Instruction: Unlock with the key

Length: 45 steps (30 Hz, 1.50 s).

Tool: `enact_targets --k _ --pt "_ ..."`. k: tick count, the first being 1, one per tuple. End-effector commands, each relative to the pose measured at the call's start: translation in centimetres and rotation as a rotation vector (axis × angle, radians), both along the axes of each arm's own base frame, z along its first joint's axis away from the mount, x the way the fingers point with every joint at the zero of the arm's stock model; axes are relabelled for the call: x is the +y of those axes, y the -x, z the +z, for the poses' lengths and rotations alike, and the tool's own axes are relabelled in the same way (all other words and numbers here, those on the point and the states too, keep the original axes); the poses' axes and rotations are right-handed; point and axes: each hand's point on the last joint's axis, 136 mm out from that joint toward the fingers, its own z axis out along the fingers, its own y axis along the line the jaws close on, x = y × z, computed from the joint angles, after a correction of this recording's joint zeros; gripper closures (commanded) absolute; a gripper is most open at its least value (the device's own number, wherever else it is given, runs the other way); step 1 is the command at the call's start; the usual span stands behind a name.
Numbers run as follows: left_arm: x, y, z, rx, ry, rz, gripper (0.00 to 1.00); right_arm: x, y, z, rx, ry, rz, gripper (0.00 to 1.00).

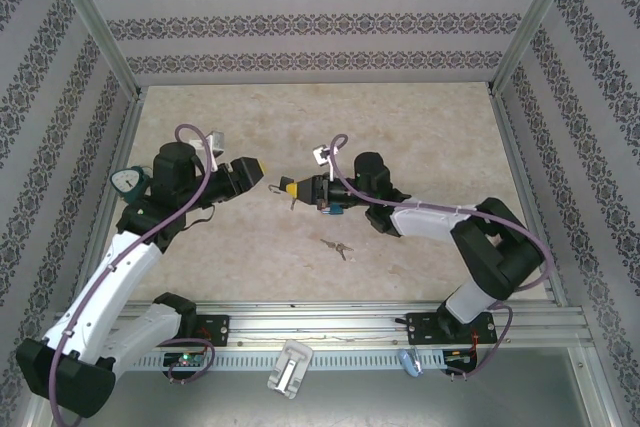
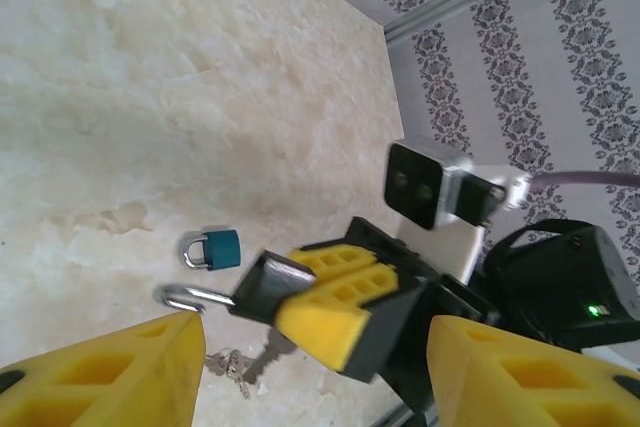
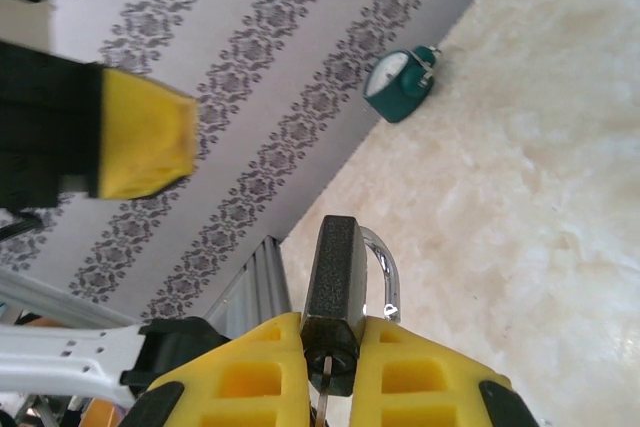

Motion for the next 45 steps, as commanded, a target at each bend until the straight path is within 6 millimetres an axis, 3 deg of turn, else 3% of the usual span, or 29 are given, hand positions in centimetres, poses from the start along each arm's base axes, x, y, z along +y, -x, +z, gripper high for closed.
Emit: enact_targets --k 1,6,12,20,32,45 --pt "0.8 0.2 -0.3 0.014 0.008 0.047 0.4 0.9 -1.8 -0.1 0.018 -0.007 -0.032 0.98" --pt "0.9 0.3 -0.5 0.01 0.024 0.055 0.39 3.3 -3.1 -3.2 0.111 0.041 -0.041 0.98" --pt "0.5 0.1 -1.0 0.025 0.045 0.051 0.38 7.0 -3.2 -5.4 0.177 0.058 0.007 0.98" --pt "0.5 0.1 -1.6 0.042 0.063 0.059 0.38 9.6 -4.7 -8.4 0.269 0.07 0.01 0.96" --pt "0.3 -0.2 -2.2 0.057 0.089 0.06 0.38 9.8 -6.6 -12.5 0.373 0.122 -0.045 0.93" --pt "0.1 -0.3 -2.8 0.071 0.113 0.062 0.38 7.7 -7.2 -15.6 0.458 0.218 -0.104 0.78"
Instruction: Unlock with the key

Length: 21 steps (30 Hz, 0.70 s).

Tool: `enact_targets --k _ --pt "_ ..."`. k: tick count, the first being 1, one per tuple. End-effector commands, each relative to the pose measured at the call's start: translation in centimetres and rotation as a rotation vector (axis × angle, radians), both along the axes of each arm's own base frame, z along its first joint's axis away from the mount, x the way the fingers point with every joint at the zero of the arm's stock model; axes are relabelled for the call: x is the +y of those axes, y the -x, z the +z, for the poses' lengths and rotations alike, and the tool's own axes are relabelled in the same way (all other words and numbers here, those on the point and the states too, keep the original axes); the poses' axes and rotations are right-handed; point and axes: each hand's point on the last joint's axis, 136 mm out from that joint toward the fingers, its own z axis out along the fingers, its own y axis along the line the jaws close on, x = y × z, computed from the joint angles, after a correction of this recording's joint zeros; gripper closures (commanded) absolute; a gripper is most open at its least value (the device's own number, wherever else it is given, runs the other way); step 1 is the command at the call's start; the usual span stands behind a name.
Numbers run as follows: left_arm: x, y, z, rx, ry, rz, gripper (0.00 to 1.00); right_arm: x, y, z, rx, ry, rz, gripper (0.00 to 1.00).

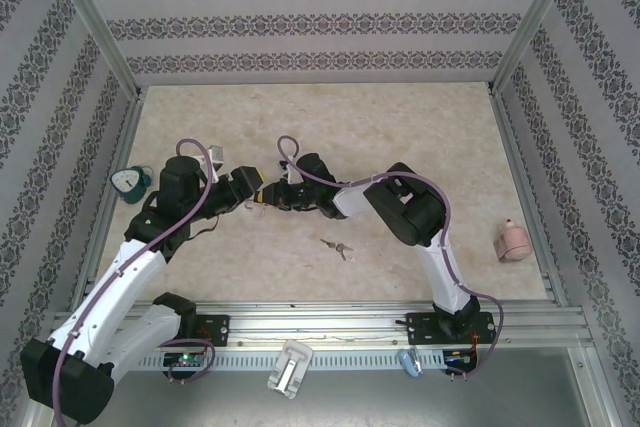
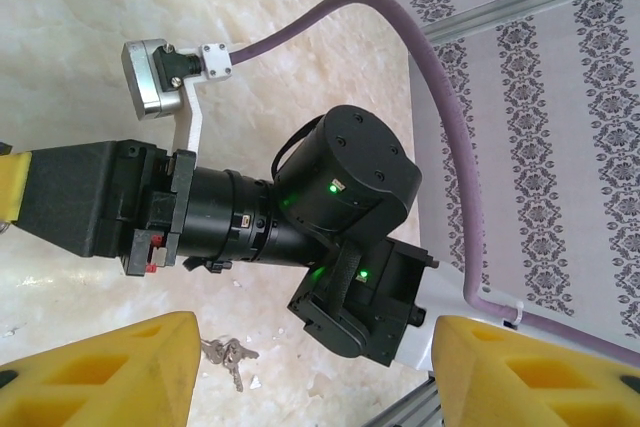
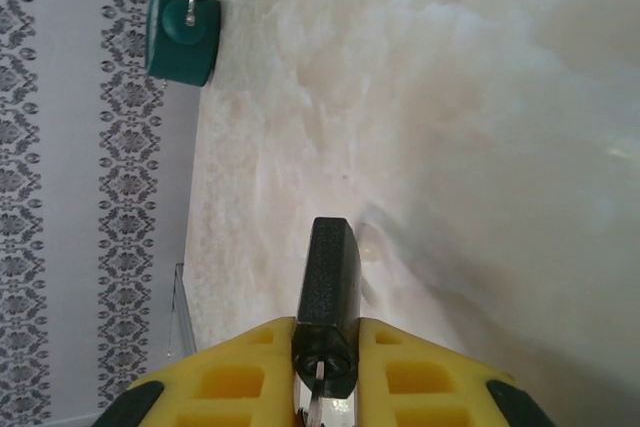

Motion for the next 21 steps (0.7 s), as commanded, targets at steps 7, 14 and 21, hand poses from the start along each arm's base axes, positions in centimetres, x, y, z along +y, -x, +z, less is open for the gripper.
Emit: enact_targets --k 7,14,21 --pt "-0.1 -0.4 0.7 -0.029 0.033 -0.001 0.38 -2.1 -0.7 -0.8 0.038 0.104 -0.033 0.69" --pt "0.1 -0.4 0.7 -0.034 0.034 0.005 0.38 -5.3 -0.5 -1.5 0.074 0.253 -0.06 0.66" --pt "0.3 -0.3 0.6 -0.038 0.038 0.013 0.38 -8.4 -0.3 -0.5 0.017 0.414 -0.065 0.58"
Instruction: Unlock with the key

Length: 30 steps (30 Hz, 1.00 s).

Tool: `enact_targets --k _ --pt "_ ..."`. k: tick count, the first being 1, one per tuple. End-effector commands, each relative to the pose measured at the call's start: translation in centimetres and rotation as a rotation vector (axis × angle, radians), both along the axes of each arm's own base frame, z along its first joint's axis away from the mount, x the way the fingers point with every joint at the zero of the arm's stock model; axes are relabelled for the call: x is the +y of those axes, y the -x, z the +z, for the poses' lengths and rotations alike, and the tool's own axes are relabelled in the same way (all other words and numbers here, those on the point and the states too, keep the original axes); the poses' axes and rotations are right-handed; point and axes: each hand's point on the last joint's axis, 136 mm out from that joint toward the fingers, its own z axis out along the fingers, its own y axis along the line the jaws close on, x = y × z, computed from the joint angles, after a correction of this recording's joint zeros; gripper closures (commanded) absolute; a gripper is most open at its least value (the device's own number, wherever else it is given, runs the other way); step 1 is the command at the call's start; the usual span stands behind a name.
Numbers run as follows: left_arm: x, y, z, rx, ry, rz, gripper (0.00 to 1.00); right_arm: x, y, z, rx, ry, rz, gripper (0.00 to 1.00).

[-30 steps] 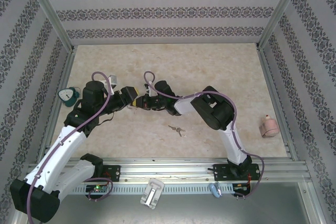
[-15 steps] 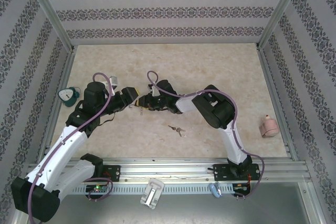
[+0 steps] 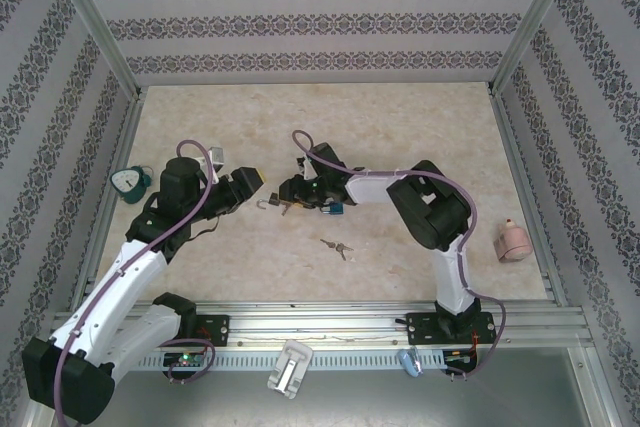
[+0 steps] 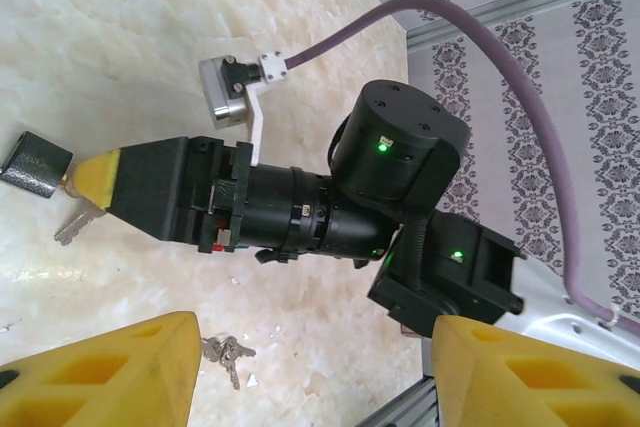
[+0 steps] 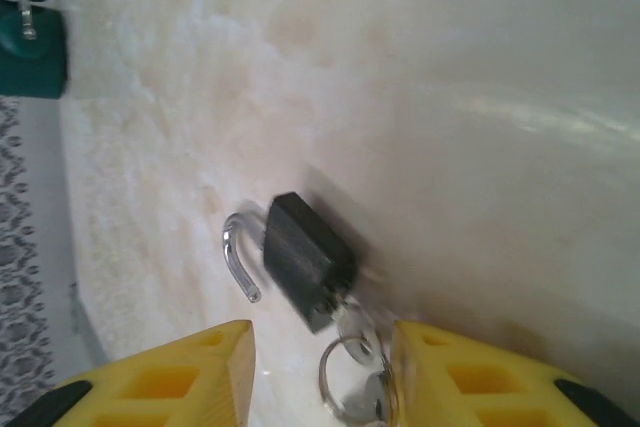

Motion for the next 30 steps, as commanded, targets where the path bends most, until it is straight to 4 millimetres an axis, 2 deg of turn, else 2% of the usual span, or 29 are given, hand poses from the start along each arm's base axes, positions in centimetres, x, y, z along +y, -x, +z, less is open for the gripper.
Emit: enact_targets --k 1,6,14,21,25,30 --pt "0.2 -0.2 0.8 -0.042 0.024 0.011 0.38 -2.7 0.2 0.0 -0.031 0.156 0.0 0.57" --pt "0.4 0.0 0.6 -0.039 0.026 0.02 0.39 -4.4 0.1 1.4 -0.074 0.179 -0.018 0.57" --pt "0.6 0.2 -0.2 -0.018 0.029 0.026 0.38 -7.4 1.0 5.2 -0.193 0.195 -0.042 0.58" --pt "0.7 0.5 -3.4 0.064 0.029 0.042 0.37 -11.0 3.5 7.5 -0.302 0.264 -0.039 0.61" --pt "0.4 0.7 -5.4 0.112 0.057 0.045 0.37 -12.6 5.6 7.9 -0.294 0.303 -0.011 0.62" --pt "-0.1 1.3 -7.5 0.157 0.062 0.049 0.37 -13.3 8.0 6.7 -0.278 0.339 0.056 0.63"
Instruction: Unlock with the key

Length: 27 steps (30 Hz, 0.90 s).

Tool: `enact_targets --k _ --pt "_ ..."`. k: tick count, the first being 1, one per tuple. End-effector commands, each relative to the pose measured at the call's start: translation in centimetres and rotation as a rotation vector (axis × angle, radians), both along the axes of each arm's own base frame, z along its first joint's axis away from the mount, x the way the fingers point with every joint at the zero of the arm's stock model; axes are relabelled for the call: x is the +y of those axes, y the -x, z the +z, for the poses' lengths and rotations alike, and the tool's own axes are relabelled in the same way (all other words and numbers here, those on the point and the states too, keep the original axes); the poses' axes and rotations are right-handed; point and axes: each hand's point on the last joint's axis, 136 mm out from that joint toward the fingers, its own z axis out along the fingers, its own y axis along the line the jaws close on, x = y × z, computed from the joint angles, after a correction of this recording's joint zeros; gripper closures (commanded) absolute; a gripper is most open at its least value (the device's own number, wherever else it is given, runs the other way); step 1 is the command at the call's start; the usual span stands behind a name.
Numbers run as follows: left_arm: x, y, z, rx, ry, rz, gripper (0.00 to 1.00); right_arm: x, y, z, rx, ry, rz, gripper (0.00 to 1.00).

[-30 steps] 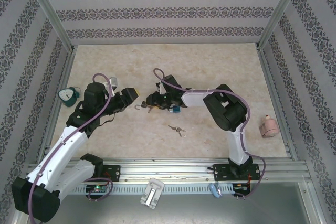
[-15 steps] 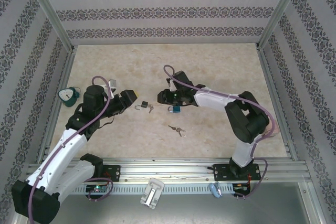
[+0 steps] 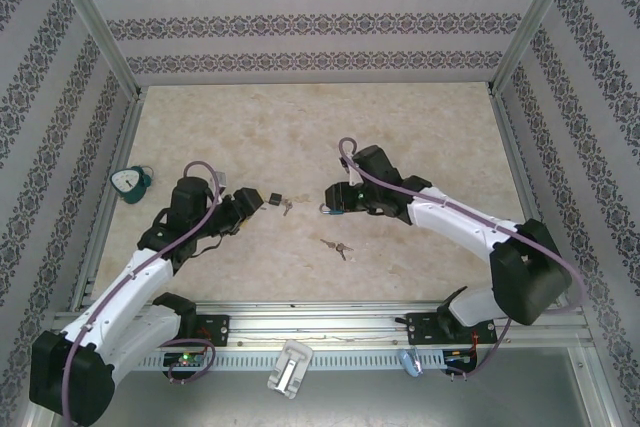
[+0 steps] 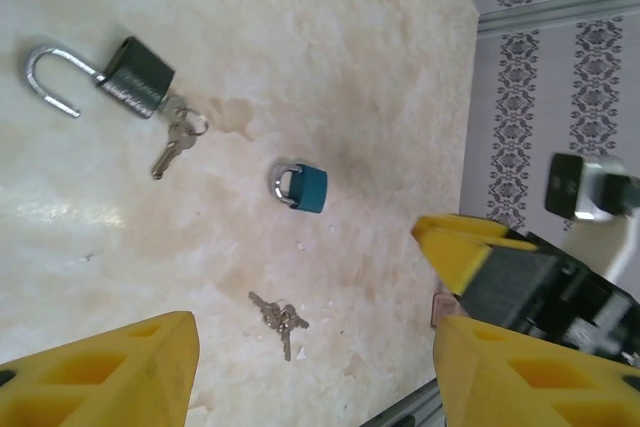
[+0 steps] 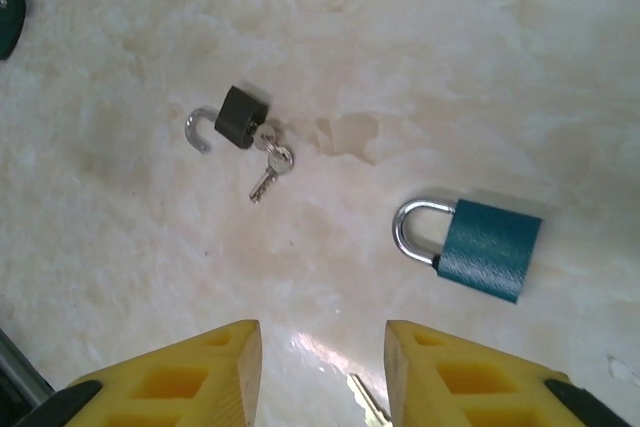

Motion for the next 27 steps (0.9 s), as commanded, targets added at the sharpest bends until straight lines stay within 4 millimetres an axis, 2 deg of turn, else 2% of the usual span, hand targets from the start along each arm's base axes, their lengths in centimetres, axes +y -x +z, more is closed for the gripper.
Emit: enact_targets --k 1,11,19,27 --pt "-0.8 -0.3 0.3 -0.026 0.038 0.005 0.37 -1.3 2.3 -2.3 0.035 0.104 0.052 0.64" --pt "-1.8 1.0 -2.0 0.017 0.031 -0.006 0.37 -0.4 5.6 -6.0 0.061 0.238 0.178 0.61" --pt "-2.0 1.0 -2.3 0.019 0.03 -0.007 0.38 0.2 6.4 -8.2 0.078 0.323 0.232 0.6" --pt "-1.8 1.1 -2.6 0.02 0.03 -0.001 0.38 0.0 6.9 -9.3 0.045 0.463 0.278 0.6"
